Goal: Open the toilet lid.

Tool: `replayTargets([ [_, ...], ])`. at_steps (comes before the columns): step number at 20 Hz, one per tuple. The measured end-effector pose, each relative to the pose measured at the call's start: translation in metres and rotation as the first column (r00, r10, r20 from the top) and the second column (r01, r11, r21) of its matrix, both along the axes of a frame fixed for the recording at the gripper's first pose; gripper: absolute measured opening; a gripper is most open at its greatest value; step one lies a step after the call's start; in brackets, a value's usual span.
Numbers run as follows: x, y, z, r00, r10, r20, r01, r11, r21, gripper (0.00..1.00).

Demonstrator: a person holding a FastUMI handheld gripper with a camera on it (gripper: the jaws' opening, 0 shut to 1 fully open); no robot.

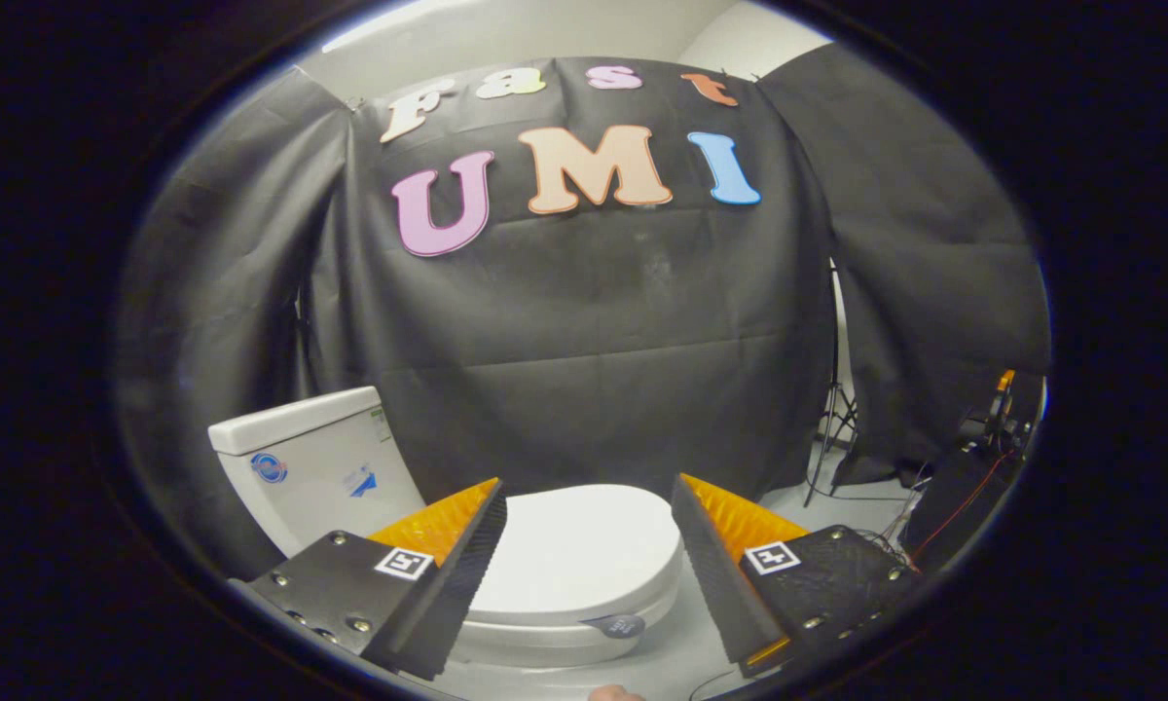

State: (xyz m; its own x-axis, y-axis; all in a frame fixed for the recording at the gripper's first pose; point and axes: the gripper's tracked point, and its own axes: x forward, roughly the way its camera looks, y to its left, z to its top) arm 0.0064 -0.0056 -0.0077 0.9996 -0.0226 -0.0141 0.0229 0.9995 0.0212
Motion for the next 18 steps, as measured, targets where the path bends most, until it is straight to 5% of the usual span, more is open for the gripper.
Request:
replayTargets([
  [11, 0.014, -0.008, -0.018, 0.999, -0.02, -0.036, 0.018, 0.998, -0.067, 1.0],
  [18, 0.034, -0.031, -0.088, 0.972, -0.092, -0.214, 0.089, 0.996, -0.023, 1.0],
])
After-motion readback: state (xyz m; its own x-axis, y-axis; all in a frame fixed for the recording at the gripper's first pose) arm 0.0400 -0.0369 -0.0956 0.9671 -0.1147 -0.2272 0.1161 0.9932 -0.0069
